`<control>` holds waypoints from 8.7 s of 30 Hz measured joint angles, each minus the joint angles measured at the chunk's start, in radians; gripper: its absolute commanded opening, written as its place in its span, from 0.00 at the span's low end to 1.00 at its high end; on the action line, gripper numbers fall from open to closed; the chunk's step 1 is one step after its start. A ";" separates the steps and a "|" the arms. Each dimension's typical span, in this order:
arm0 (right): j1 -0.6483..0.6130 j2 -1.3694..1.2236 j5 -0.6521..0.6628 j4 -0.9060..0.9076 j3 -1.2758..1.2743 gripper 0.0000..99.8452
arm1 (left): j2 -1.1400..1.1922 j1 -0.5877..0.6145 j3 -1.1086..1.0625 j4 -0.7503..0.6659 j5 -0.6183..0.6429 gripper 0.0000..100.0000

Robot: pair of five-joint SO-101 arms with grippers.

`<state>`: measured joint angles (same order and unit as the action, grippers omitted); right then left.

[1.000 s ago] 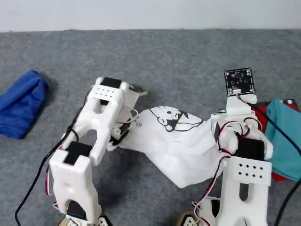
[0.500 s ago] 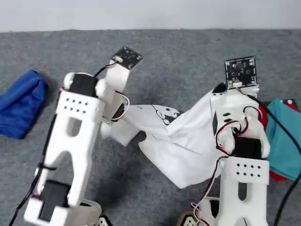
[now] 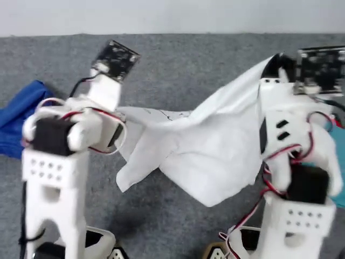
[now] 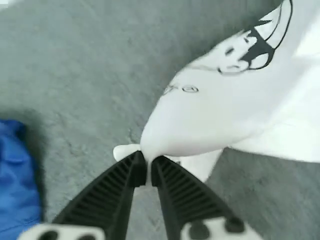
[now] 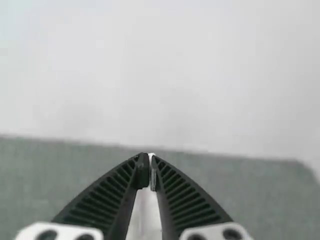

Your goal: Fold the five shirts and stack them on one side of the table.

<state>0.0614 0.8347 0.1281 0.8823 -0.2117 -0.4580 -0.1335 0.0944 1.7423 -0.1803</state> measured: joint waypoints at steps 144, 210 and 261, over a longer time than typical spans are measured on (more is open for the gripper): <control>-1.151 -0.891 0.160 0.155 -0.173 0.01 | -0.517 0.393 -0.542 -0.350 0.074 0.01; -0.063 -0.109 0.146 0.618 0.977 0.01 | -0.529 0.212 -0.055 -0.367 0.258 0.02; -0.014 -0.663 0.157 0.555 1.250 0.01 | 0.147 0.183 0.196 -0.436 0.207 0.01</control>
<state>0.0476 0.1718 0.2846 1.4377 1.0388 -0.3107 0.0491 0.2908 1.3065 0.0269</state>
